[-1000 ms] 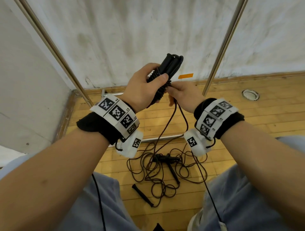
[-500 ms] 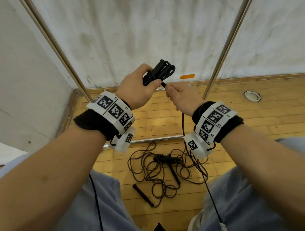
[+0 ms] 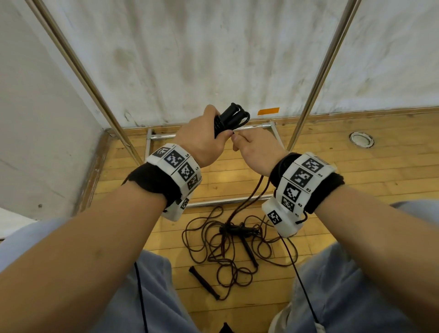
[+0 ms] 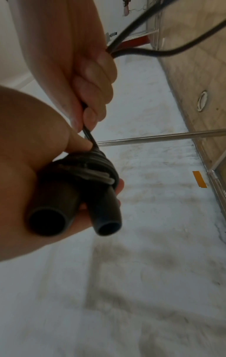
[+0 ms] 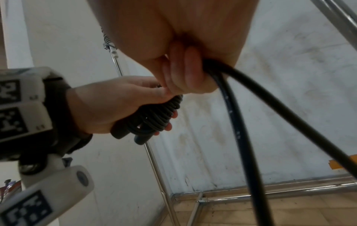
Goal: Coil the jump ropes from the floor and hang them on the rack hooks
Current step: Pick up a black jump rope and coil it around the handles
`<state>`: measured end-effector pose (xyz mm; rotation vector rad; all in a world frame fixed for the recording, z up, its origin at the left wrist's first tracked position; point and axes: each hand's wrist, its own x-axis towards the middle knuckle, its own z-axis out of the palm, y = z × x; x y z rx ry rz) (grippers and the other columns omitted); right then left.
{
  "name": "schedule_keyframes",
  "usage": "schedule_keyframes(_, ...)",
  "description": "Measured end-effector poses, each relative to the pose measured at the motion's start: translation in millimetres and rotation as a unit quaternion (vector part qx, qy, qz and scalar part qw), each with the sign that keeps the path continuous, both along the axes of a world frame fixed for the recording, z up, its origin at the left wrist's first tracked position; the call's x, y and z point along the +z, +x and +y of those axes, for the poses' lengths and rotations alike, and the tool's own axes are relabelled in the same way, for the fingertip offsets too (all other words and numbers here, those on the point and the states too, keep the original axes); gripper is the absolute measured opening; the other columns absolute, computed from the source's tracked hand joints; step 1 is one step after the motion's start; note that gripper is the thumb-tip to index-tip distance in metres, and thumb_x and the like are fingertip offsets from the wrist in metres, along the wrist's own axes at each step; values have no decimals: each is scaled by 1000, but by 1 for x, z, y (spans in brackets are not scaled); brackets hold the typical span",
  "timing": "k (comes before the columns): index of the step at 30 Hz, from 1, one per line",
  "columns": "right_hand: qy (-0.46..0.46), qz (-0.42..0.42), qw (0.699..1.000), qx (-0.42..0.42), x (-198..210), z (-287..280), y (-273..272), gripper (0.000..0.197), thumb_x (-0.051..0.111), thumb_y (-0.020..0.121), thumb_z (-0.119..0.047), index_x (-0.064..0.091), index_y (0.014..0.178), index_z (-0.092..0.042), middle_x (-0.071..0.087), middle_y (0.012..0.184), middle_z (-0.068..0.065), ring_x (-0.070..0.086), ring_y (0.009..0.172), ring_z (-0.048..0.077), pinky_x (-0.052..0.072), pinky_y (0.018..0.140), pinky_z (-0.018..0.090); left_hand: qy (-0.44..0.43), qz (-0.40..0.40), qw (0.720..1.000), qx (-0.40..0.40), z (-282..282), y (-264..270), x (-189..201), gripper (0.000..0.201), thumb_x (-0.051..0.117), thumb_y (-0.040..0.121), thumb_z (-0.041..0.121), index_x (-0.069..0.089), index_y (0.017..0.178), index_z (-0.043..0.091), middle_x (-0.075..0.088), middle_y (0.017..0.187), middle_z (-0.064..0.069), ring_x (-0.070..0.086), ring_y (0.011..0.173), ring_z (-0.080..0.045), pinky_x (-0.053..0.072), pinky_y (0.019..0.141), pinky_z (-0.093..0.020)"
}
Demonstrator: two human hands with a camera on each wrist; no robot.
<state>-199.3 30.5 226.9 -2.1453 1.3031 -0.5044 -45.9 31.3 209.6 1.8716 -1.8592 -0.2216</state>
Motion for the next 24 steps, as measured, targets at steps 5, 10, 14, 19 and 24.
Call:
schedule_keyframes(5, -5, 46, 999, 18, -1, 3, -3, 40, 35, 100, -34, 58, 77, -10, 47, 59, -2, 44, 57, 16, 35, 55, 30, 38, -35, 998, 37, -7, 19, 1, 32, 60, 89, 35, 32, 100, 23, 51, 82, 4, 51, 64, -16, 36, 52, -28)
schedule_keyframes(10, -31, 67, 996, 53, 6, 2, -8, 34, 42, 98, -34, 54, 70, -17, 45, 57, -5, 42, 51, 12, 29, 51, 27, 89, -60, 994, 23, -6, 19, -7, 29, 58, 89, 40, 44, 108, 23, 49, 82, 8, 40, 60, -2, 25, 49, -22)
schedule_keyframes(14, -60, 87, 993, 60, 12, -2, -16, 27, 46, 96, -31, 52, 71, -24, 48, 63, -7, 44, 56, 7, 29, 53, 24, 132, -70, 988, -42, -1, 9, -4, 17, 59, 87, 44, 50, 90, 30, 57, 79, 8, 51, 67, -8, 33, 53, -26)
schedule_keyframes(19, -121, 105, 987, 30, 10, -9, -20, 34, 41, 98, -35, 51, 69, -20, 45, 64, -7, 41, 57, 7, 25, 51, 20, 141, -135, 975, -110, 15, -16, -4, 35, 57, 89, 41, 49, 122, 31, 62, 96, 10, 55, 80, -14, 41, 63, -29)
schedule_keyframes(24, -128, 73, 989, 6, 11, -17, -26, 38, 46, 95, -42, 56, 71, -15, 49, 62, -3, 44, 56, 8, 28, 51, 20, 94, -132, 975, -153, 26, -27, 1, 24, 52, 87, 51, 47, 101, 33, 51, 70, 17, 53, 63, -7, 31, 48, -24)
